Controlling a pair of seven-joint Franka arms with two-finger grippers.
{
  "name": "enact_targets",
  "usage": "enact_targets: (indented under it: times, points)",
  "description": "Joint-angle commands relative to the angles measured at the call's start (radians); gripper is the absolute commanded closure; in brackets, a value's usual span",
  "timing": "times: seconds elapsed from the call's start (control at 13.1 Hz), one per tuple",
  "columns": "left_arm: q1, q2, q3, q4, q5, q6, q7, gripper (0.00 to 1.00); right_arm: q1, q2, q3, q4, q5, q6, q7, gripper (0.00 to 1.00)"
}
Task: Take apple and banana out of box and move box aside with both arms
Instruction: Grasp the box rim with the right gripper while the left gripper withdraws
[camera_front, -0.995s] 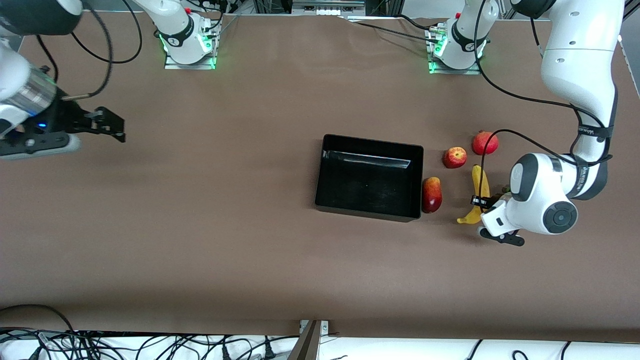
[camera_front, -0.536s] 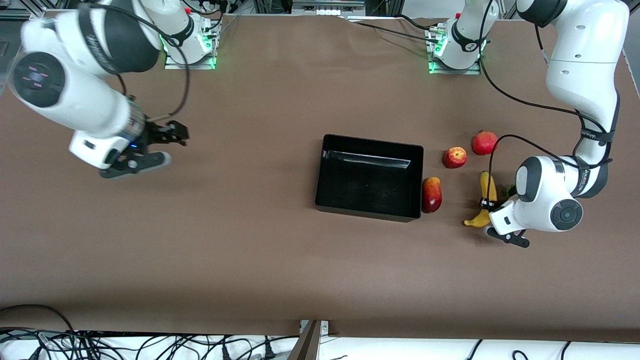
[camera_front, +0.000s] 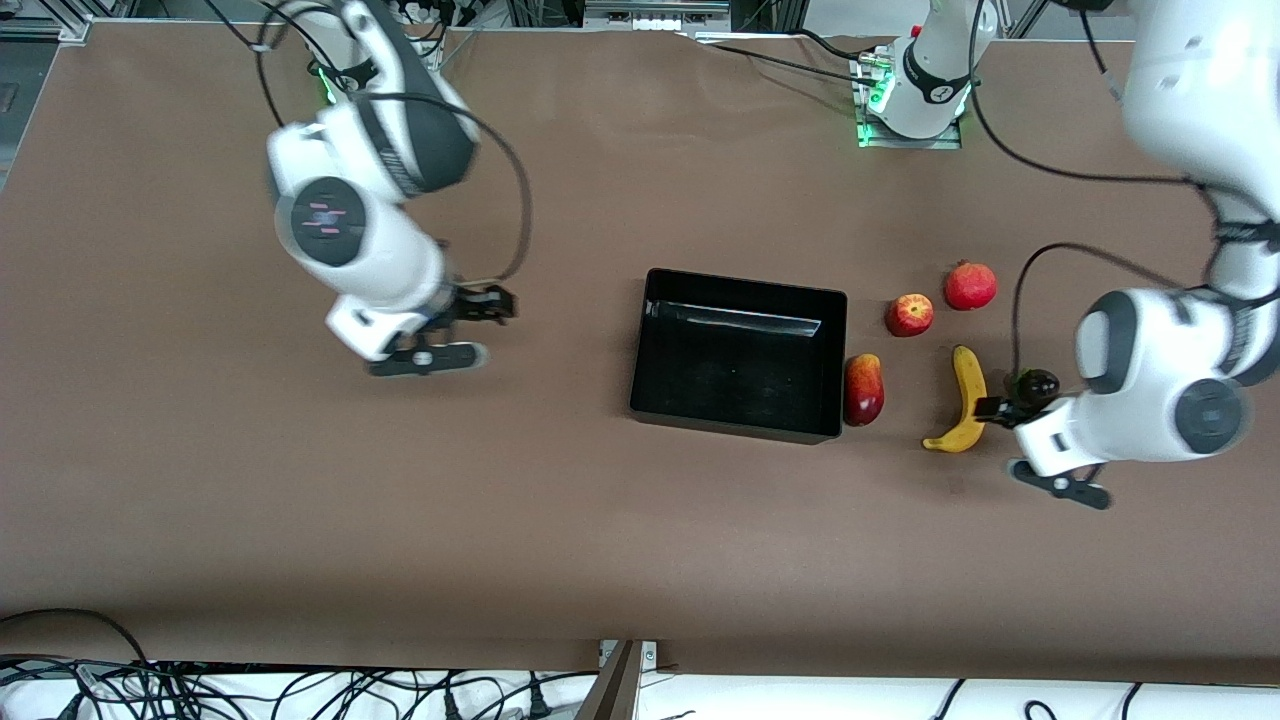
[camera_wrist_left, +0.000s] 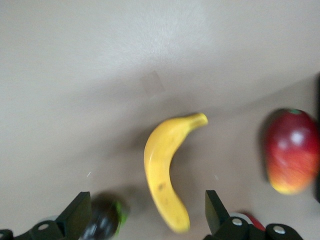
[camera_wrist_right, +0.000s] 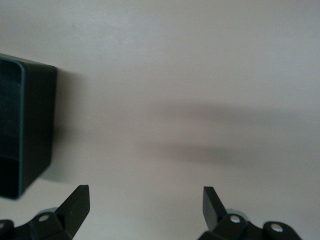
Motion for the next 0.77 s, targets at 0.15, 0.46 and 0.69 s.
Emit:
enact_targets:
  times: [0.15, 0.46, 0.69]
  points:
    - [0.000, -0.091, -0.002, 0.170, 0.005, -0.229, -0.036, 0.00, 0.131, 0.100, -0.010, 0.000, 0.010, 0.144, 0.221, 0.00]
    - [-0.005, -0.168, -0.007, 0.179, 0.005, -0.367, -0.164, 0.00, 0.231, 0.189, -0.010, -0.003, 0.010, 0.326, 0.441, 0.00]
    - [0.003, -0.288, 0.004, 0.158, 0.001, -0.434, -0.210, 0.00, 0.282, 0.258, -0.010, 0.003, 0.005, 0.454, 0.563, 0.00]
